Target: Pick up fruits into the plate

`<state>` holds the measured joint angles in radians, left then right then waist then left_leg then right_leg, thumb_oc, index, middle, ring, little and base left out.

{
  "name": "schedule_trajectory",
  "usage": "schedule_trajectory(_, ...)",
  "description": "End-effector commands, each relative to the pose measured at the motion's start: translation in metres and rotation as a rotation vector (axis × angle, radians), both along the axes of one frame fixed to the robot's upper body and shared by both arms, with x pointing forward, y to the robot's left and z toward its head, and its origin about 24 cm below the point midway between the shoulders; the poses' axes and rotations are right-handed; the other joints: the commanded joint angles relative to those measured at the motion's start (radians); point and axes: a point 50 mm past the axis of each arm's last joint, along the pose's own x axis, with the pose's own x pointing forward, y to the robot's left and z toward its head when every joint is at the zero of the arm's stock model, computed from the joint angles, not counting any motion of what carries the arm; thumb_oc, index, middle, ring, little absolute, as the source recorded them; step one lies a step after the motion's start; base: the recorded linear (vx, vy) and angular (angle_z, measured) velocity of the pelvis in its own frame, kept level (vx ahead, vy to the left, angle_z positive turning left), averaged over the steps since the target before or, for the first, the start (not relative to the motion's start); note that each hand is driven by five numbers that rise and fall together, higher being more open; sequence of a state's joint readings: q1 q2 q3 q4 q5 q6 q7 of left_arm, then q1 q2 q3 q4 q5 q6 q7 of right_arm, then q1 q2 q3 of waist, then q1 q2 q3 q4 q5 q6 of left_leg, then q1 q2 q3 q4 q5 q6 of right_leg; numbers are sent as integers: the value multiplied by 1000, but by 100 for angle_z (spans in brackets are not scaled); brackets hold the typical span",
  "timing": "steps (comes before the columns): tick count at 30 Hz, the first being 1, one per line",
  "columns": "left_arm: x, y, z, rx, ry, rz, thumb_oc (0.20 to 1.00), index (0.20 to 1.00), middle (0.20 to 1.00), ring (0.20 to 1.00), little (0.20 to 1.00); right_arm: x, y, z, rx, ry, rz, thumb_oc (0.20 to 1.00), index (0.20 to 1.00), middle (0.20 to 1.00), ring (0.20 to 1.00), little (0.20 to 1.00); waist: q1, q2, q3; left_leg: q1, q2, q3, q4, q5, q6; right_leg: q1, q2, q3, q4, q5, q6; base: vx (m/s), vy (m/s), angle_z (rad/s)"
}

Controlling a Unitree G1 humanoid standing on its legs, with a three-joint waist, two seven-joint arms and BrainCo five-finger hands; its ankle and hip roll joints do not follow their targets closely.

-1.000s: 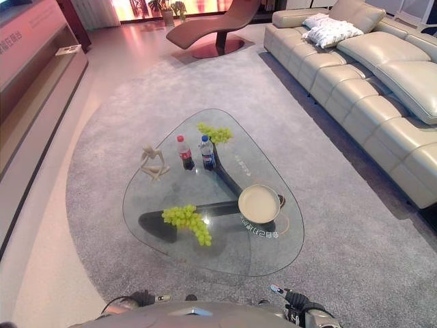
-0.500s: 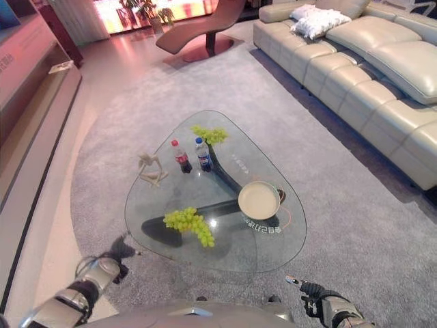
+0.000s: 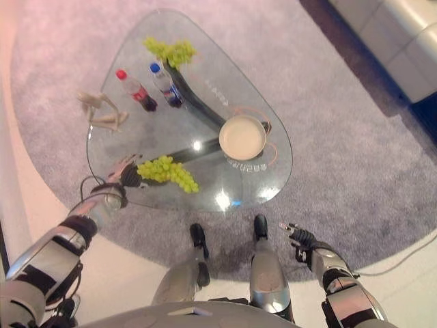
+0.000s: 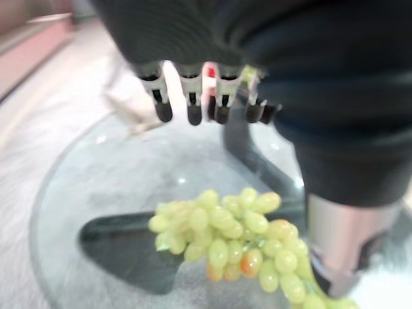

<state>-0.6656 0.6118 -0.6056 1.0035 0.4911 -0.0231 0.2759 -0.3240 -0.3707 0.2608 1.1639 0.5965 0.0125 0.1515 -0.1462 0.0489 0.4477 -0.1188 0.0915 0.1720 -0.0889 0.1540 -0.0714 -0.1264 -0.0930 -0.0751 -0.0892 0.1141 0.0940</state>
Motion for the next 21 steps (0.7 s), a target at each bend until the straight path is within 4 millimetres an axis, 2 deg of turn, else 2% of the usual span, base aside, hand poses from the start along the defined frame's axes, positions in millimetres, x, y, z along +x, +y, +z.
schedule_trajectory(1,10,20,29,123,-52,18,1000,1000,1000,1000,1000,13,4,8,23,-72,-46,1000,1000,1000,1000,1000,-3,-22,14,-12,-34,9,39,-71,13,-84,16,61,98,-8,-8,-67,3,-2)
schedule_trajectory(4,21,14,47,158,-78,-10,1000,1000,1000,1000,1000,32,7,24,60,-164,-89,1000,1000,1000,1000,1000,-12,-28,58,-57,-39,7,55,-64,9,-141,23,57,118,1,-11,-85,21,-1)
schedule_trajectory(7,26,12,56,163,-88,-8,1000,1000,1000,1000,1000,41,10,31,73,-204,-104,1000,1000,1000,1000,1000,-15,-31,72,-86,-40,9,64,-60,7,-173,26,54,129,4,-12,-70,16,-3)
schedule_trajectory(9,29,12,64,144,-122,13,1000,1000,1000,1000,1000,37,6,31,59,-220,-101,1000,1000,1000,1000,1000,-16,-35,72,-131,-38,9,74,-56,4,-219,33,53,146,5,-11,-99,-6,0)
schedule_trajectory(11,30,17,74,159,-139,38,1000,1000,1000,1000,1000,18,-9,23,62,-236,-109,1000,1000,1000,1000,1000,-31,-39,72,-163,-37,10,77,-54,7,-262,41,64,161,8,-8,-92,6,-7)
schedule_trajectory(13,31,23,82,174,-156,65,1000,1000,1000,1000,1000,8,-15,22,68,-256,-107,1000,1000,1000,1000,1000,-45,-45,72,-180,-39,13,74,-52,9,-284,42,69,160,12,-5,-52,14,-7)
schedule_trajectory(21,31,43,98,261,-204,185,1000,1000,1000,1000,1000,17,-4,31,119,-328,-86,1000,1000,1000,1000,1000,-58,-68,72,-245,-31,18,76,-33,-4,-354,44,69,165,26,-3,-39,-36,-1)
